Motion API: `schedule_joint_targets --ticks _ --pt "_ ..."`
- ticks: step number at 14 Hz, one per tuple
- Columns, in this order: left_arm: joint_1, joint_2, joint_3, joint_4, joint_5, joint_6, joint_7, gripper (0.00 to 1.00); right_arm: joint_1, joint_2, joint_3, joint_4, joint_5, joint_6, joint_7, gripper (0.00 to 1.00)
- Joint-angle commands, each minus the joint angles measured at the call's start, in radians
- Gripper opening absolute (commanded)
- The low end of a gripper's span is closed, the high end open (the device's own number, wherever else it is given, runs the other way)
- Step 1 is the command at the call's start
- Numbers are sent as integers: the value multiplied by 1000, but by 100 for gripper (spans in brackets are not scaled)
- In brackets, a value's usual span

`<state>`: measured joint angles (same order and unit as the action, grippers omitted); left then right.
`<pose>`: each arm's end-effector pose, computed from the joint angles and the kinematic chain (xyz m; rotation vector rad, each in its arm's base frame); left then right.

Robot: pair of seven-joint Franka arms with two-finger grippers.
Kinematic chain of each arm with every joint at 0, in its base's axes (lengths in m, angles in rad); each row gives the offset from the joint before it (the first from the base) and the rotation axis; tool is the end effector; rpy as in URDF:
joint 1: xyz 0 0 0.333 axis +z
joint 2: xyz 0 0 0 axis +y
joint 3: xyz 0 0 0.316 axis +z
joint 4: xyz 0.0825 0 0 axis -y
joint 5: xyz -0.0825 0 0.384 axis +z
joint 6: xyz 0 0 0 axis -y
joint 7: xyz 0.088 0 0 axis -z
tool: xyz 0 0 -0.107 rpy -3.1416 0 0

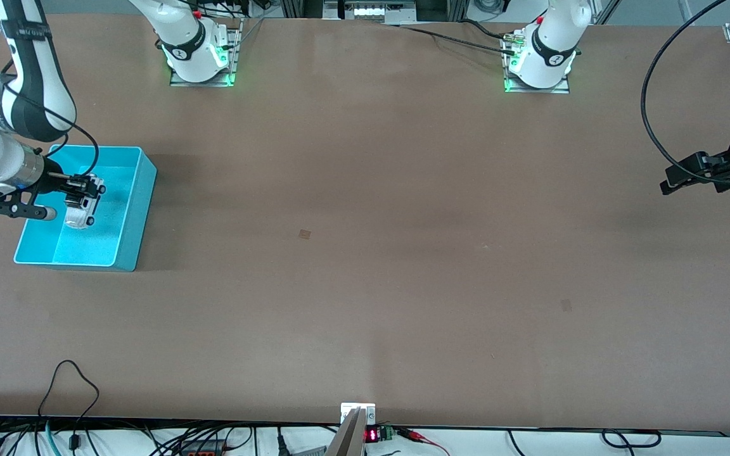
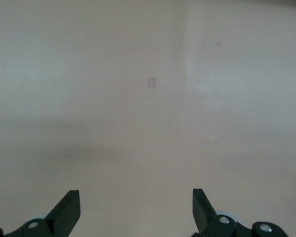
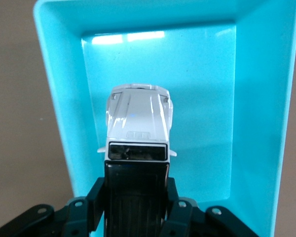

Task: Wind and store white jeep toy
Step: 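Lift the jeep with the right gripper and carry it over the cyan box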

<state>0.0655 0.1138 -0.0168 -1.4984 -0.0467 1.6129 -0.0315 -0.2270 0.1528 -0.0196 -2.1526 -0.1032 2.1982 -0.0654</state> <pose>0.5925 0.0246 0.5973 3.0904 0.1272 0.0018 0.5287 -0.1367 0.3210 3.0655 -0.1780 -0.1826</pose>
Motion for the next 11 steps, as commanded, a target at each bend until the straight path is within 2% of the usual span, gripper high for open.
schedule_joint_targets --ticks 1,11 --pt "0 -17 -3 -16 -12 -4 1 100 -44 51 18 -1 -15 82 -42 0" --pt "-1 -19 -3 -16 -7 -2 1 100 -69 189 18 -15 -16 215 -50 0"
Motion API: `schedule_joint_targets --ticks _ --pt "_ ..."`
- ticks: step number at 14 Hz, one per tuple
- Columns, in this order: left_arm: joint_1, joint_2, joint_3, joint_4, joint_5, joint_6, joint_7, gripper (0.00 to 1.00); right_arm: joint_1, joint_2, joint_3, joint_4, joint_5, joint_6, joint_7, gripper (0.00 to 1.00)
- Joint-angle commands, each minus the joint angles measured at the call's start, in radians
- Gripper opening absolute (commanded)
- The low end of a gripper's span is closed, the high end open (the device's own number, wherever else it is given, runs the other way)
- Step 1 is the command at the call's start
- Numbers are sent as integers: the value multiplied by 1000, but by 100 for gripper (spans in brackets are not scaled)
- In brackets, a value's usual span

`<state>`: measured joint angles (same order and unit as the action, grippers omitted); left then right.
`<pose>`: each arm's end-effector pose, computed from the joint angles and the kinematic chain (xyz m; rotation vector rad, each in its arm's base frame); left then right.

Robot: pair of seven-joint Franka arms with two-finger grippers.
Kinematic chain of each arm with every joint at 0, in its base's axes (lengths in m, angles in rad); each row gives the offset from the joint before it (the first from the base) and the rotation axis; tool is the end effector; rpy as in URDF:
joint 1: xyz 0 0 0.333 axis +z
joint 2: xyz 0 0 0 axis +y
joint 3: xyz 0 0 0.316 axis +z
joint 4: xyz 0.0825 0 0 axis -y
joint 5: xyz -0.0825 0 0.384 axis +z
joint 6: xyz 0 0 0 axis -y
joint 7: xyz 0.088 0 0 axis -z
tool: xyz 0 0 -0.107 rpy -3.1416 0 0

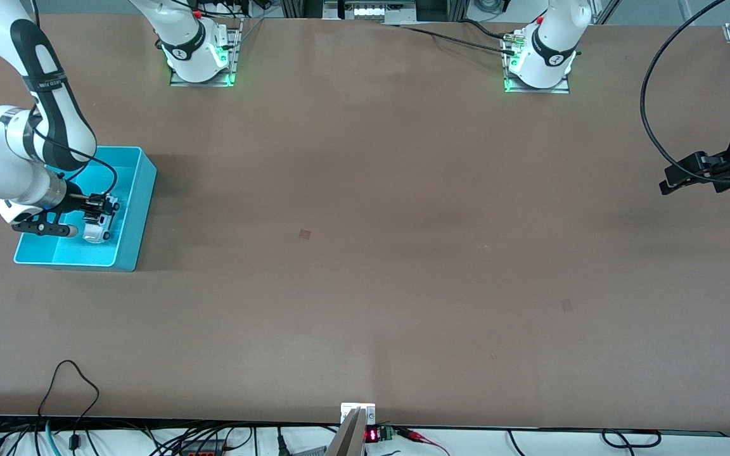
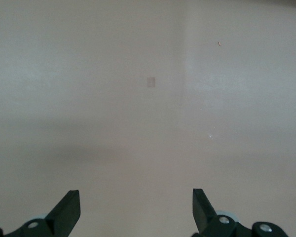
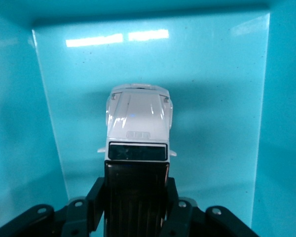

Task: Wind and store white jeep toy
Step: 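Lower the jeep into the cyan box and open the right gripper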

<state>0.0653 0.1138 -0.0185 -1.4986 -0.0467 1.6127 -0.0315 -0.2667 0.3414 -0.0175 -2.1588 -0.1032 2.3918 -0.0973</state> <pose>0.5925 0.0236 0.5972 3.0903 0.1243 0.0011 0.5328 -0.1566 0.2290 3.0814 -0.1648 -0.1856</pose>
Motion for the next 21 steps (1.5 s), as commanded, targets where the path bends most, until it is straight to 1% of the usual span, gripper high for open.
schedule_joint_targets --ticks 1,4,7,13,15,16,17,18,19,20,21 --pt "-4 -19 -1 -15 -7 -2 2 100 -31 7 16 -9 -16 27 -19 0" --pt "-7 -25 -3 -15 -2 -1 5 100 -31 25 16 -10 -18 29 -21 0" --pt "-7 -23 -1 -15 -2 3 7 100 -40 21 16 -24 -18 21 -123 0" --pt "-5 -23 -1 -17 -2 4 8 100 -45 5 22 -35 -18 -25 -145 0" --pt "-4 -25 -1 -15 -4 -2 8 100 -46 5 40 -35 -20 -31 -145 1" --pt "-2 -25 0 -14 -4 -1 8 100 -46 5 40 -35 -20 -30 -145 8" --pt "-2 -25 0 -14 -4 0 8 100 -46 8 40 -35 -20 -29 -145 19" --pt "-2 -25 0 -14 -2 0 8 100 -46 10 40 -35 -20 -28 -145 22" --pt "-1 -25 0 -14 -4 0 10 100 -46 10 40 -35 -20 -29 -144 34" --pt "-1 -25 0 -14 -4 -2 10 100 -46 10 42 -35 -20 -28 -144 61" --pt "1 -25 0 -14 -2 -2 10 100 -46 11 42 -33 -20 -28 -144 70"
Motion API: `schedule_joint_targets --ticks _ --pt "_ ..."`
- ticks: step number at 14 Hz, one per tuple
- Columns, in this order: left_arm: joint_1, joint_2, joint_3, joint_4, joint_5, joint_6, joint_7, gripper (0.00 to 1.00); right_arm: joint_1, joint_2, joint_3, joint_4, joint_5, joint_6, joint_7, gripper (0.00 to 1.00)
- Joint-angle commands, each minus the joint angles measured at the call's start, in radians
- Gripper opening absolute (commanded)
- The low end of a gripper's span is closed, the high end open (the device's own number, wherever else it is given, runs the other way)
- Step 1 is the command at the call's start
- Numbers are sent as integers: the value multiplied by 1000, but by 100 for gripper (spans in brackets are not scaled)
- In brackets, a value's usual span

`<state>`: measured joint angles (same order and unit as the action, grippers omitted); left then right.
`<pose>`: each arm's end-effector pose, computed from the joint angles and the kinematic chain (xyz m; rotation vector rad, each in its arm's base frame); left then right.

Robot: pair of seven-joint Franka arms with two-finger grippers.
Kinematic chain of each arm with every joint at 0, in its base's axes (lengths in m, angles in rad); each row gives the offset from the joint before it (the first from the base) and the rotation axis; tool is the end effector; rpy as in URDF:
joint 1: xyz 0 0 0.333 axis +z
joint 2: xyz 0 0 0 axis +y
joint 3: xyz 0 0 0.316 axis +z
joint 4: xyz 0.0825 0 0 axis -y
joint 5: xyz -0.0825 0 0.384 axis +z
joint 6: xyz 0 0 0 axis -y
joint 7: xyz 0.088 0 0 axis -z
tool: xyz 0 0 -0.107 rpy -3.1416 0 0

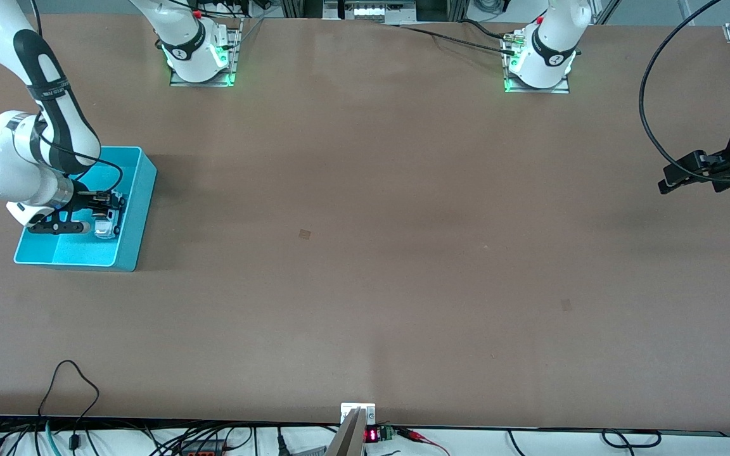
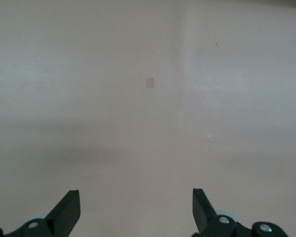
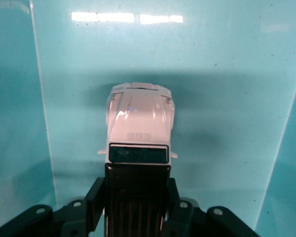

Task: Wind and store white jeep toy
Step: 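Lower the jeep into the cyan box and open the right gripper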

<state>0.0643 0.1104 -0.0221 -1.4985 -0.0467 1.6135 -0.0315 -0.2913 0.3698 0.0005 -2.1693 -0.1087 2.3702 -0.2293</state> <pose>0.5918 0.0209 0.5993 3.0903 0.1171 0.0076 0.5223 -0.1576 0.2080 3.1056 0.0355 -0.2814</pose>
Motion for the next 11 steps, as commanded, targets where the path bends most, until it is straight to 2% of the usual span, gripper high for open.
schedule_joint_targets --ticks 1,2,3,6,11 --pt "0 -21 4 -14 -2 -3 10 100 -22 -17 24 -23 -14 -6 -12 81" --pt "2 -21 4 -14 -2 -3 10 100 -22 -17 24 -23 -14 -6 -12 84" --pt "0 -21 4 -14 -2 -1 10 100 -22 -19 24 -23 -14 -6 -12 100" --pt "2 -21 4 -14 -2 -1 10 100 -22 -26 32 -15 -14 -8 -9 100" --pt "0 -21 2 -12 -2 -1 10 100 -19 -127 64 28 -12 -78 2 100"
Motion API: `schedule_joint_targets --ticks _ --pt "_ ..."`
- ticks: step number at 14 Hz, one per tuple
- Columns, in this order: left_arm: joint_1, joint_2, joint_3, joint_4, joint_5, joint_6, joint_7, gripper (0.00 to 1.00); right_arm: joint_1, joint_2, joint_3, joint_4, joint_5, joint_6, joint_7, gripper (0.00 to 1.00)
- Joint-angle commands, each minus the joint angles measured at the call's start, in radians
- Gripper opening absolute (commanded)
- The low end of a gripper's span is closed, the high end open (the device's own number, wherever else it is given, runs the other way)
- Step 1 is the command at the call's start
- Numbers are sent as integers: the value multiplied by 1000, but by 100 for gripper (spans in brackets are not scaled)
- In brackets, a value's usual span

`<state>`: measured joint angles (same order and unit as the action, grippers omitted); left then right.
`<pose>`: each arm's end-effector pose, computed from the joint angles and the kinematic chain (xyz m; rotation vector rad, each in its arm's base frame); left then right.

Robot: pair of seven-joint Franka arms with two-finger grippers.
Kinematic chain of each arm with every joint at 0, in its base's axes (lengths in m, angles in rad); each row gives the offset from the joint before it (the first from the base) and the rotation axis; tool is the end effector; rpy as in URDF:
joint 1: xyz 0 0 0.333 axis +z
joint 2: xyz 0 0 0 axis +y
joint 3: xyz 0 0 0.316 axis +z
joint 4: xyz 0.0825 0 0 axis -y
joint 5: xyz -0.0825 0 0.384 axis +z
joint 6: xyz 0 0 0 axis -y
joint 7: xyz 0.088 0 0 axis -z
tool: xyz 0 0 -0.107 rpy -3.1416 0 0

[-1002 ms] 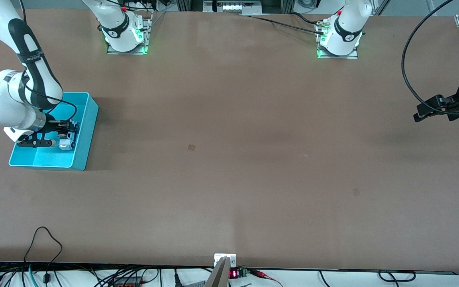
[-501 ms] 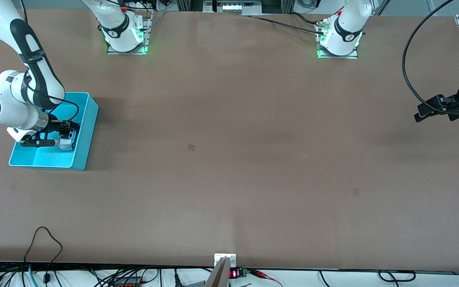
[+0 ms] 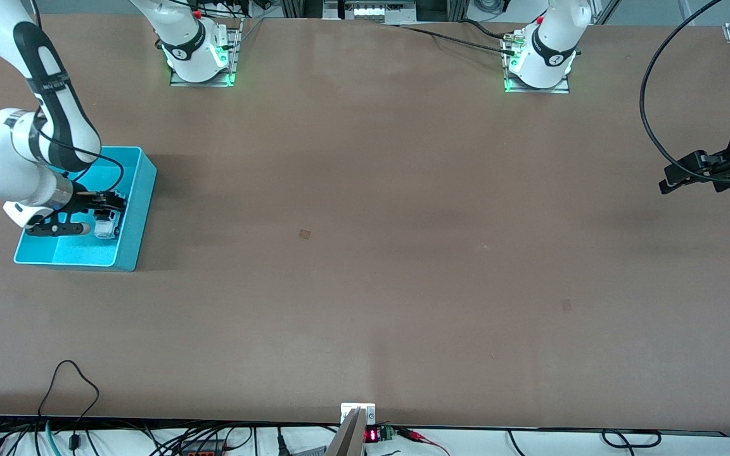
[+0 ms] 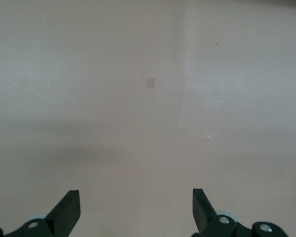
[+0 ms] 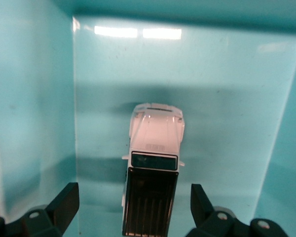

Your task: Wind and store white jeep toy

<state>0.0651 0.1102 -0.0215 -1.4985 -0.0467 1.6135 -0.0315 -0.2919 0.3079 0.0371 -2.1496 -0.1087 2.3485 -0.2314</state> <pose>0.5917 0.0217 0.5995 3.0903 0.1192 0.0079 0.5385 -0.1419 0.2479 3.1008 0.0868 -0.1863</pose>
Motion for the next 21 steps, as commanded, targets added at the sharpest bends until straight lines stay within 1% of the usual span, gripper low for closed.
schedule_joint_targets --ticks 1,3,6,9,13,14,16,17,18,19,21 --pt "-1 -21 2 -14 -2 -1 10 100 -18 -84 32 34 -11 -90 6 100" --pt "-1 -21 2 -12 -2 -3 10 100 -16 -113 49 97 -9 -168 6 100" --pt "-1 -21 2 -12 -2 -1 10 100 -10 -185 76 178 -3 -260 7 100" --pt "-2 -21 0 -12 -2 -1 12 100 2 -237 90 241 0 -325 7 100" --pt "-5 -23 -1 -12 -1 -1 12 100 20 -250 89 430 1 -503 6 100" --pt "-5 -23 -1 -12 -2 -1 12 100 42 -250 89 459 -9 -517 7 100" --pt "-4 -23 0 -12 -1 -1 12 100 53 -260 80 507 10 -529 4 100" --pt "-4 -23 0 -12 -1 -1 12 100 59 -265 78 514 29 -575 4 100" --pt "-4 -23 0 -12 -1 -1 12 100 66 -269 69 534 58 -624 6 100" --pt "-4 -23 0 -12 -1 -1 12 100 91 -268 37 559 69 -662 4 100" --pt "-4 -23 0 -12 -1 -1 12 100 186 -268 -52 586 69 -710 6 100"
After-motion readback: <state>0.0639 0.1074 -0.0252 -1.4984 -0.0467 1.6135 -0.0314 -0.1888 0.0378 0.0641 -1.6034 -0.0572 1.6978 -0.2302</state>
